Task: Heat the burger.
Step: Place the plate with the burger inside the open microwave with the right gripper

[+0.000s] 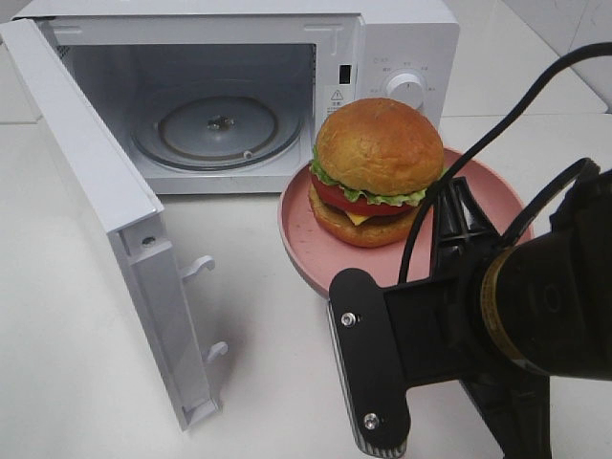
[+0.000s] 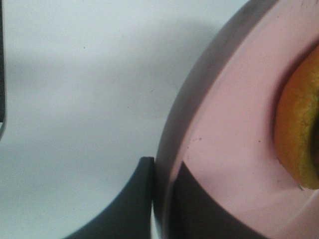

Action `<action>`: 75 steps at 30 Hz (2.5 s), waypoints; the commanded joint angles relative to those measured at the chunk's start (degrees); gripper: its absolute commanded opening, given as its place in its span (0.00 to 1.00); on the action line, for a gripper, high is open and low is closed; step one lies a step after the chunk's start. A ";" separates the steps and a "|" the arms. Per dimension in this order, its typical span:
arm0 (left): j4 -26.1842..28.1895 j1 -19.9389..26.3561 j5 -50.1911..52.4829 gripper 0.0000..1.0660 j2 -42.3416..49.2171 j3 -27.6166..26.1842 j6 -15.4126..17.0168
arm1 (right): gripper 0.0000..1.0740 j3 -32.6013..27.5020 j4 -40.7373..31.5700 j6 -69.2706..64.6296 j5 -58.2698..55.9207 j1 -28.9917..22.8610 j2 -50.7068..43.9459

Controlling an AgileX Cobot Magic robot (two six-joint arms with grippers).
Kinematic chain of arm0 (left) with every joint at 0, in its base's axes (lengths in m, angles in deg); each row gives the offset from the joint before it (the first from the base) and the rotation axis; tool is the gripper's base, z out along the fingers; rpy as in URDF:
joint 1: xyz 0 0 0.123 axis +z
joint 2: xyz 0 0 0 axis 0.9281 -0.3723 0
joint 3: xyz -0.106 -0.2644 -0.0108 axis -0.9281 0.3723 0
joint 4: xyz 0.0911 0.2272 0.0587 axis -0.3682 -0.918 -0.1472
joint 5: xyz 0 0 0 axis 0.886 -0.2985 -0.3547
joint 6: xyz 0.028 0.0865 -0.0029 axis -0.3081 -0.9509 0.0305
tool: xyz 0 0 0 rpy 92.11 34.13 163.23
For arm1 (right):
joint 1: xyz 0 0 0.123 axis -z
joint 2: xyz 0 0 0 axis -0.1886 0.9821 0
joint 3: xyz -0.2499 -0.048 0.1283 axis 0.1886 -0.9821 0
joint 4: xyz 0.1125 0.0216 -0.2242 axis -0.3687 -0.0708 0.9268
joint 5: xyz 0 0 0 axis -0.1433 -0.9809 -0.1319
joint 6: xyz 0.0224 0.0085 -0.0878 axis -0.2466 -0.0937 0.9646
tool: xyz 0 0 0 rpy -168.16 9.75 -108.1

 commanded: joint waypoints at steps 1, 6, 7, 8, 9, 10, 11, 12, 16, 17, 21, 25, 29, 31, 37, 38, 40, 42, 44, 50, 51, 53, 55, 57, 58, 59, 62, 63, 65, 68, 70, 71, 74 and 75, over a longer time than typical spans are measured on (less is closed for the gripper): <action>0.06 -0.23 0.80 0.91 1.03 0.11 0.06 | 0.00 0.11 3.38 3.27 1.49 0.46 -0.29; 0.06 -0.23 0.80 0.91 1.03 0.11 0.06 | 0.00 0.11 3.44 9.57 3.27 0.46 -0.29; 0.06 -0.23 0.80 0.91 1.03 0.11 0.06 | 0.00 0.11 3.44 9.57 3.27 0.46 -0.29; 0.06 -0.23 0.80 0.91 1.03 0.11 0.06 | 0.00 0.11 3.32 9.57 4.70 0.46 -0.29; 0.06 -0.23 0.80 0.91 1.03 0.11 0.06 | 0.00 0.11 3.32 9.57 4.70 0.46 -0.29; 0.06 -0.23 0.80 0.91 1.03 0.11 0.06 | 0.00 0.11 3.38 9.91 5.96 0.46 -0.29; 0.06 -0.23 0.80 0.91 1.03 0.11 0.06 | 0.00 0.11 3.38 10.54 6.42 0.46 -0.29; 0.06 -0.23 0.80 0.91 1.03 0.11 0.06 | 0.00 0.11 3.38 10.54 6.42 0.46 -0.29; 0.06 -0.23 0.80 0.91 1.03 0.11 0.06 | 0.00 0.11 2.35 13.75 7.73 3.21 -0.29; 0.06 -0.23 0.80 0.91 1.03 0.11 0.06 | 0.00 0.11 2.35 13.75 7.73 3.21 -0.29; 0.06 -0.23 0.80 0.91 1.03 0.11 0.06 | 0.00 0.11 1.03 19.82 9.51 6.25 -0.29; 0.06 -0.23 0.80 0.91 1.03 0.11 0.06 | 0.00 0.11 -1.83 25.78 12.20 9.05 -0.29; 0.06 -0.23 0.80 0.91 1.03 0.11 0.06 | 0.00 0.11 -6.36 34.95 15.30 13.01 -0.29; 0.06 -0.23 0.80 0.91 1.03 0.11 0.06 | 0.00 0.11 -7.33 36.96 15.99 13.87 -0.29; 0.06 -0.23 0.80 0.91 1.03 0.11 0.06 | 0.00 0.11 -10.71 44.75 18.62 17.82 -0.29; 0.06 -0.23 0.80 0.91 1.03 0.11 0.06 | 0.00 0.11 -11.69 47.27 19.71 19.14 -0.29; 0.06 -0.23 0.80 0.91 1.03 0.11 0.06 | 0.00 0.11 -13.12 50.31 21.03 20.51 -0.29; 0.06 -0.23 0.80 0.91 1.03 0.11 0.06 | 0.00 0.11 -13.98 51.85 21.77 21.26 -0.29; 0.06 -0.23 0.80 0.91 1.03 0.11 0.06 | 0.00 0.11 -17.93 57.30 24.29 24.06 -0.29; 0.06 -0.23 0.80 0.91 1.03 0.11 0.06 | 0.00 0.11 -23.03 65.89 25.32 27.10 -0.29; 0.06 -0.23 0.80 0.91 1.03 0.11 0.06 | 0.00 0.11 -24.52 67.95 25.61 27.73 -0.29; 0.06 -0.23 0.80 0.91 1.03 0.11 0.06 | 0.00 0.11 -27.67 71.79 25.84 28.93 -0.29; 0.06 -0.23 0.80 0.91 1.03 0.11 0.06 | 0.00 0.11 -29.51 74.14 25.84 29.51 -0.29; 0.06 -0.23 0.80 0.91 1.03 0.11 0.06 | 0.00 0.11 -35.24 82.79 25.90 31.51 -0.29; 0.06 -0.23 0.80 0.91 1.03 0.11 0.06 | 0.00 0.11 -35.24 82.79 25.90 31.51 -0.29; 0.06 -0.23 0.80 0.91 1.03 0.11 0.06 | 0.00 0.11 -38.27 86.92 26.47 32.54 -0.29; 0.06 -0.23 0.80 0.91 1.03 0.11 0.06 | 0.00 0.11 -42.86 92.70 27.44 33.80 -0.29; 0.06 -0.23 0.80 0.91 1.03 0.11 0.06 | 0.00 0.11 -42.86 92.70 27.44 33.80 -0.29; 0.06 -0.23 0.80 0.91 1.03 0.11 0.06 | 0.00 0.11 -47.78 98.84 27.56 34.72 -0.29; 0.06 -0.23 0.80 0.91 1.03 0.11 0.06 | 0.00 0.11 -50.36 101.47 27.62 35.29 -0.29; 0.06 -0.23 0.80 0.91 1.03 0.11 0.06 | 0.00 0.29 -50.65 102.27 28.07 35.70 0.00; 0.06 -0.23 0.80 0.91 1.03 0.11 0.06 | 0.00 0.29 -50.65 102.27 28.07 35.70 0.00; 0.06 -0.23 0.80 0.91 1.03 0.11 0.06 | 0.00 1.49 -50.48 101.70 27.90 35.70 0.80; 0.06 -0.23 0.80 0.91 1.03 0.11 0.06 | 0.00 2.69 -50.76 101.70 27.73 35.58 1.32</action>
